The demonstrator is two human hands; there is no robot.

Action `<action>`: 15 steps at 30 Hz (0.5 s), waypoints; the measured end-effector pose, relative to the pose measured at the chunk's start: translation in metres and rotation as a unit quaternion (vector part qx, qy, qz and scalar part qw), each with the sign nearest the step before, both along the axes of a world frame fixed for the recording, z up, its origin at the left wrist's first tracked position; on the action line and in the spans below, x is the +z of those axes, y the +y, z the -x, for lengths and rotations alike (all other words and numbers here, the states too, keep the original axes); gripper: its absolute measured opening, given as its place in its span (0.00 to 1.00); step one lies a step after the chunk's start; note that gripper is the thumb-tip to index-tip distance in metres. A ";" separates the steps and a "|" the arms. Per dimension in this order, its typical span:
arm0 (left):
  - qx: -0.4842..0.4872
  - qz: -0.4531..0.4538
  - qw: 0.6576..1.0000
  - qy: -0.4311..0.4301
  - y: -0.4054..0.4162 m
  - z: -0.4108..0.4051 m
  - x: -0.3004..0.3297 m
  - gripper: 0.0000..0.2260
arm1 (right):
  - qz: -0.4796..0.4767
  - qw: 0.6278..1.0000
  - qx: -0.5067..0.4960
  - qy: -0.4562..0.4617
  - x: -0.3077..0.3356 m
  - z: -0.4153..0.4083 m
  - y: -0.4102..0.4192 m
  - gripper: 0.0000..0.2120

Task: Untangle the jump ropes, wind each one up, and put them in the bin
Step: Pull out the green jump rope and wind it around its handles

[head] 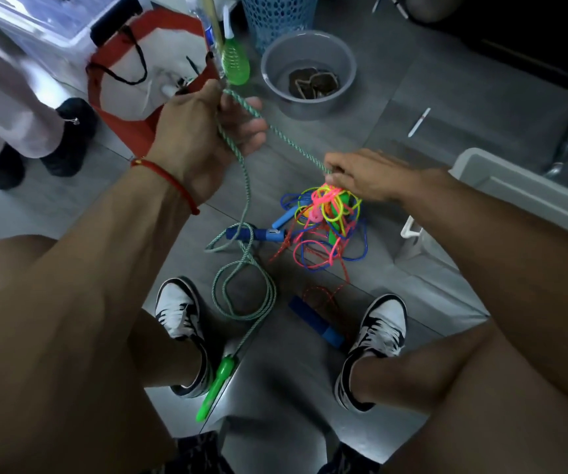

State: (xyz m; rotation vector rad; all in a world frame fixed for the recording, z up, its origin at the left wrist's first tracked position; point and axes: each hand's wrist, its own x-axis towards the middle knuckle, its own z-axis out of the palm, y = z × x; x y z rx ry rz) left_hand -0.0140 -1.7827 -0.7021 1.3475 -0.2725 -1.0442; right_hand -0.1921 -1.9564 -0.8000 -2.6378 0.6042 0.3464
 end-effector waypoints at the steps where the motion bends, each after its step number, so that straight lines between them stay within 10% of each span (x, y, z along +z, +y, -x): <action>1: 0.008 -0.001 1.000 0.008 0.000 0.001 -0.001 0.20 | -0.002 1.000 0.002 0.004 0.000 0.001 -0.001 0.07; 6: 0.046 -0.016 0.999 -0.006 0.000 0.001 0.000 0.19 | -0.073 0.997 -0.004 -0.041 -0.002 0.011 -0.010 0.15; 8: 0.051 -0.083 0.980 -0.171 0.001 0.000 -0.005 0.17 | -0.099 0.992 -0.007 -0.078 -0.001 0.012 -0.009 0.16; 11: -0.113 -0.193 0.854 -0.469 0.001 -0.004 -0.025 0.15 | -0.103 0.990 0.018 -0.099 -0.001 0.010 -0.009 0.16; 15: -0.402 -0.280 0.717 -0.496 -0.002 0.001 -0.046 0.12 | -0.066 0.990 0.072 -0.099 -0.003 0.011 -0.010 0.15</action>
